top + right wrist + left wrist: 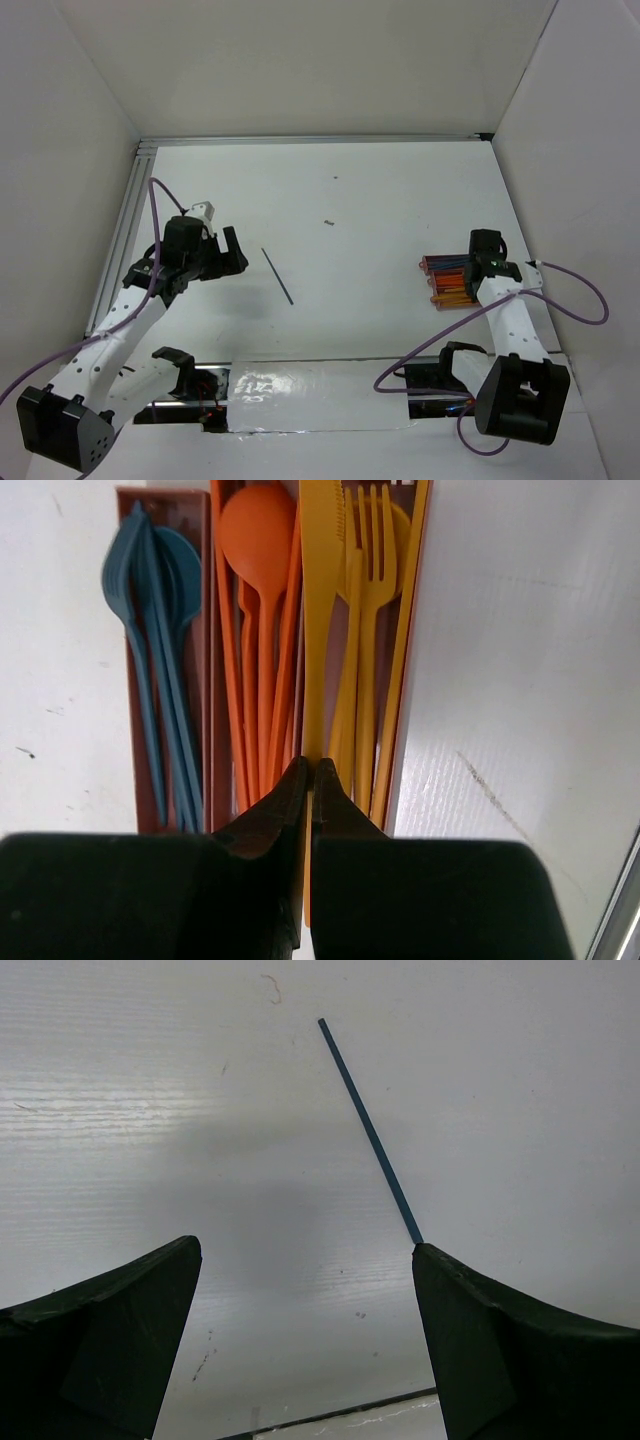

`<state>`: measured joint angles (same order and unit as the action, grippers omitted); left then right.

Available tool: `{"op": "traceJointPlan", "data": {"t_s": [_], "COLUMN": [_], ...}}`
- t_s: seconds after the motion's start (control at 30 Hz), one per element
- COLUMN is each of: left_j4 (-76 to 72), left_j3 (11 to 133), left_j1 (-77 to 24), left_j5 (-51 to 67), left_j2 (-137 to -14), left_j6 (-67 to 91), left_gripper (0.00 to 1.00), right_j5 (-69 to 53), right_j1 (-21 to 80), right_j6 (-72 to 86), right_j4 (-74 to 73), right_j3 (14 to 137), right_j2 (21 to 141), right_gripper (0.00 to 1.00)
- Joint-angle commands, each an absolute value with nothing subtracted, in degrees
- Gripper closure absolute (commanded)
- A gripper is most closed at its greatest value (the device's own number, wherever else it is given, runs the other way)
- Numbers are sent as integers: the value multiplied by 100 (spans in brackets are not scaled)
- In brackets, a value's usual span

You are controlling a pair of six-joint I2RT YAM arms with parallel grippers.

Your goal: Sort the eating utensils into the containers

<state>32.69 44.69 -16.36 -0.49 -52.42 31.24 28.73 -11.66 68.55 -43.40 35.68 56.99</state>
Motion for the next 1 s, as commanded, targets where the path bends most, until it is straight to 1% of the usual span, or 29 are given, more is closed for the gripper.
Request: {"op": "traceJointPlan", "data": {"t_s": [0.0, 0.33, 0.4, 0.5, 0.57, 0.6, 0.63, 0.67, 0.7, 0.73, 0.77, 0.83, 0.87, 0.93, 0.97], "left_j4": [3094, 3208, 3199, 3217, 3225, 3226, 3226, 3234, 3234, 3217, 3208, 3182, 3164, 3112, 3111], "left_j3": [4694, 4658, 4649, 4641, 4623, 4623, 4623, 4623, 4597, 4579, 4570, 4553, 4553, 4518, 4500], "left_j1": [-1661, -1670, -1661, -1661, -1670, -1661, -1670, -1670, -1670, -1670, -1670, -1670, -1670, -1661, -1670], "left_j5": [18, 9, 18, 9, 9, 9, 17, 18, 18, 9, 17, 9, 9, 17, 9], "left_j2": [-5186, -5036, -5010, -4992, -4975, -4966, -4966, -4948, -4948, -4957, -4948, -4948, -4940, -4939, -4939], "left_j6": [2945, 2909, 2909, 2918, 2901, 2909, 2909, 2918, 2909, 2918, 2927, 2927, 2909, 2918, 2892], "left_gripper": [0, 0, 0, 0, 0, 0, 0, 0, 0, 0, 0, 0, 0, 0, 0], "right_j5": [2725, 2725, 2725, 2672, 2672, 2672, 2620, 2619, 2567, 2506, 2505, 2374, 2312, 2312, 2312], "right_j1": [-1195, -1204, -1213, -1213, -1222, -1230, -1230, -1230, -1222, -1230, -1230, -1204, -1152, -828, -670], "right_j6": [6996, 7101, 7119, 7128, 7093, 7014, 6996, 6970, 6909, 6873, 6777, 6383, 6268, 5863, 5645], "right_j4": [-3894, -3946, -3946, -3946, -3885, -3885, -3885, -3885, -3885, -3885, -3885, -3885, -3885, -3885, -3772], "right_j3": [3419, 3217, 3164, 3111, 3111, 3111, 3164, 3164, 3303, 3366, 3436, 3831, 4006, 4628, 4832], "right_j2": [5739, 5748, 5809, 5836, 5862, 5845, 5836, 5845, 5845, 5827, 5810, 5748, 5722, 5669, 5643], "right_gripper": [100, 100, 93, 91, 83, 76, 61, 56, 52, 44, 41, 37, 31, 28, 25]}}
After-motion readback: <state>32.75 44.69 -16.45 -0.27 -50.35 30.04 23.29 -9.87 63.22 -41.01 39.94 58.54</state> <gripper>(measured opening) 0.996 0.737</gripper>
